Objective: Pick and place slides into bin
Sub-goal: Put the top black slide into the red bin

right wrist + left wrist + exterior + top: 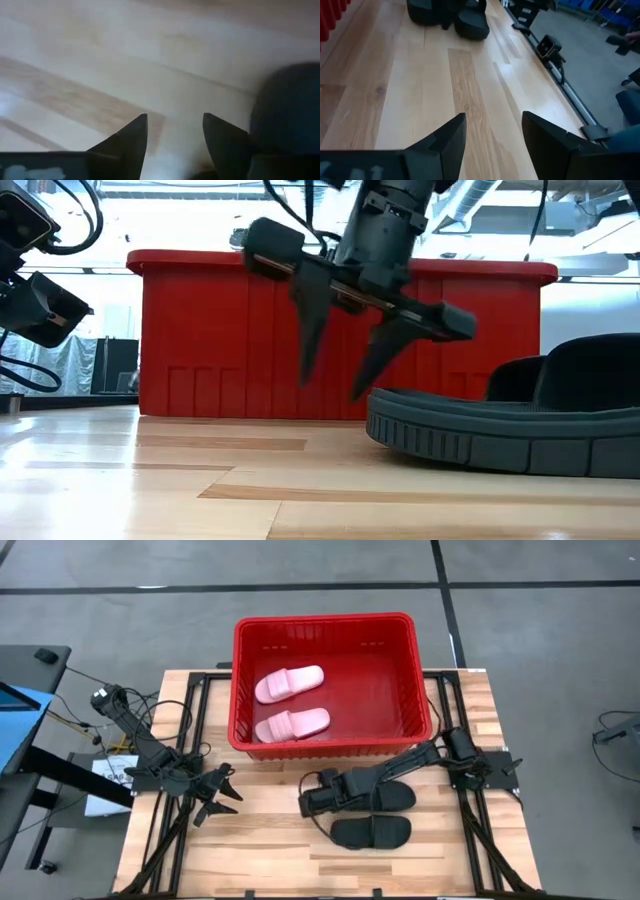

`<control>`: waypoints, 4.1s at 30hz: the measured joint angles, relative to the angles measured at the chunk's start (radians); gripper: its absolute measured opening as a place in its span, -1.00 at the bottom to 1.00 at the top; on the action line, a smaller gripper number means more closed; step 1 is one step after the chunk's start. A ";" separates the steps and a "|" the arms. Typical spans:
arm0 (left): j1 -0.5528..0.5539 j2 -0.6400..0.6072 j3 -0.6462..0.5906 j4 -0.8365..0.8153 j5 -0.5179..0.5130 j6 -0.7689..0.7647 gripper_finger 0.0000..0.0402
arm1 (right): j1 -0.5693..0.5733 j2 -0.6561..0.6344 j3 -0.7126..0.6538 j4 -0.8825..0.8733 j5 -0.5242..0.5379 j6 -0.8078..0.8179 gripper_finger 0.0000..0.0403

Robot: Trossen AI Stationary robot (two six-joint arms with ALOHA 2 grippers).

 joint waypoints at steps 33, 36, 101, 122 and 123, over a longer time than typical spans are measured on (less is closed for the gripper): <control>0.000 0.008 0.000 0.000 0.015 0.000 -0.09 | 0.005 -0.004 0.143 -0.375 -0.041 -0.004 -0.13; 0.000 0.008 0.000 0.000 0.015 0.000 -0.09 | 0.005 -0.004 0.123 -0.360 -0.041 -0.004 -0.15; 0.000 0.008 0.000 -0.002 0.015 0.000 -0.09 | 0.082 -0.015 0.268 -0.451 0.110 -0.032 -1.00; 0.000 0.008 0.000 -0.002 0.014 0.000 -0.09 | 0.161 -0.018 0.701 -0.605 0.226 -0.302 -1.00; 0.000 0.008 0.000 -0.002 0.015 0.000 -0.09 | 0.164 -0.018 0.726 -0.604 0.227 -0.324 -1.00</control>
